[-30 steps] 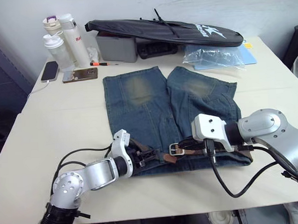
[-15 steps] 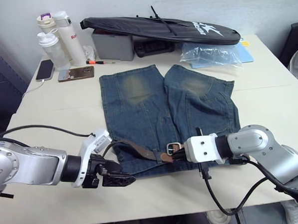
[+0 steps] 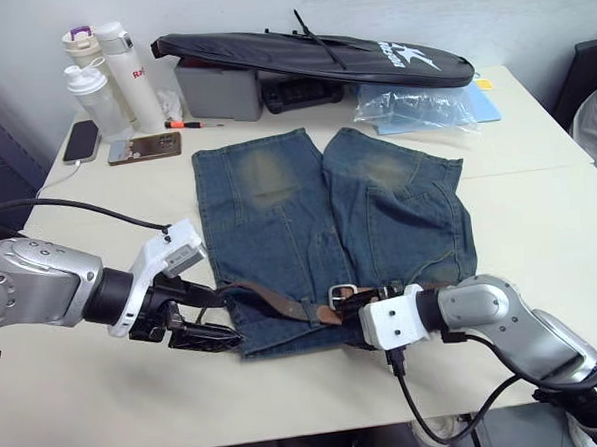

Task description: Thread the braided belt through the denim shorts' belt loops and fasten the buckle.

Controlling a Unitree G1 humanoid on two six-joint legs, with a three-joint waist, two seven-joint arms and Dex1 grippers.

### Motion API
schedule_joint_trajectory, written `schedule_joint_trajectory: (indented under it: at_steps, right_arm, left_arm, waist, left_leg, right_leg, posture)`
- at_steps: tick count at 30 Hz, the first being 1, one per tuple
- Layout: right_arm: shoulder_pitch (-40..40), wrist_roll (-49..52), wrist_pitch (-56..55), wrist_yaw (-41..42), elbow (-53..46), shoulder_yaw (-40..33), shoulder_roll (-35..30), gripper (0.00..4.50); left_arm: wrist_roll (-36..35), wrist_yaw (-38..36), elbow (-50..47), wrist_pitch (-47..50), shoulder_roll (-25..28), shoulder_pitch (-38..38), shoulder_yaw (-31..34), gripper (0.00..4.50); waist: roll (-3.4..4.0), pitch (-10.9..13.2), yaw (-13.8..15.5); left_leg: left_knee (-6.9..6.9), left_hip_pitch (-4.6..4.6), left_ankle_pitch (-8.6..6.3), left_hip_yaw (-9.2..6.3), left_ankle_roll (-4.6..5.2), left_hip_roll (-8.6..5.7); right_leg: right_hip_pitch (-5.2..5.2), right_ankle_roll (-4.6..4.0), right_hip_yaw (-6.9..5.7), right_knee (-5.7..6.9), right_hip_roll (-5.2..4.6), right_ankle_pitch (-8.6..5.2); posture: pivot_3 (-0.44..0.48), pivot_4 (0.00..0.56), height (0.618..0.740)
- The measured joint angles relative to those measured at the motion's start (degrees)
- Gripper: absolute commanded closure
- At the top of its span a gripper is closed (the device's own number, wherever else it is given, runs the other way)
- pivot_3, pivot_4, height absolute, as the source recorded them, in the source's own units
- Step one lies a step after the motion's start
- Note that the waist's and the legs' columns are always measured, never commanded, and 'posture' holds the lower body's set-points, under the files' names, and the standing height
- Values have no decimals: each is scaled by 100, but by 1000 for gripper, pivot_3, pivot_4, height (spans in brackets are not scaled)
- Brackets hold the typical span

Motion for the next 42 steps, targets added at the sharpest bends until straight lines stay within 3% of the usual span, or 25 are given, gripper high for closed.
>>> schedule_joint_trajectory:
  at_steps: [4, 7, 11, 12, 22, 35, 42]
  right_arm:
    - [8, -235, -253, -78, 213, 48, 137, 1672]
    - [10, -323, -347, -145, 307, 48, 233, 2485]
    - [-22, -347, -385, -184, 300, -16, 314, 4346]
    - [-29, -347, -402, -183, 286, -32, 314, 4439]
    - [131, -129, -223, -74, 138, -199, 307, 4439]
    - [-172, 1278, 2158, 337, -684, -673, 163, 4439]
    - [-895, -63, 197, 8, -237, -219, 244, 4439]
  left_arm:
    - [602, -581, -15, -178, 12, 11, -1, 0]
    - [849, -799, -18, -202, 11, 14, -1, 0]
    - [1148, -1024, -22, -243, -7, 77, 0, 0]
    - [1212, -1054, -21, -249, -23, 101, 0, 0]
    - [1798, -1249, 214, -276, -371, 202, -60, 0]
    - [3039, -1110, 1349, -296, -1215, -702, -597, 0]
    - [3391, -1209, 1511, -357, -1517, -820, -844, 0]
  waist:
    - [1, 0, 4]
    - [0, 1, -6]
    - [-1, -1, -31]
    - [-3, -1, -38]
    - [-3, -4, -31]
    - [-7, -6, -42]
    - [-9, -5, -108]
  left_leg:
    - [0, -1, 3, 0, 3, 0]
    - [0, -1, 4, 0, 4, 0]
    - [3, 2, 4, -1, 5, 0]
    - [4, 4, 4, -1, 5, 0]
    - [11, 4, 8, -4, 7, -3]
    - [14, 5, 16, -7, 13, -3]
    - [9, 9, 25, 1, 4, -2]
  right_leg:
    - [0, -1, 0, 2, -1, 0]
    - [0, -1, 1, 6, -1, 0]
    - [-1, -1, 2, 26, -4, 0]
    - [-1, -4, 2, 33, -4, -2]
    - [-3, -7, 2, 50, -10, -4]
    - [-5, -10, 0, 67, -12, -2]
    - [-12, -7, 4, 78, -15, -3]
  posture:
    - [0, 150, 642]
    - [0, 150, 642]
    - [0, 150, 642]
    - [0, 150, 642]
    - [0, 150, 642]
    - [0, 150, 642]
    - [0, 150, 642]
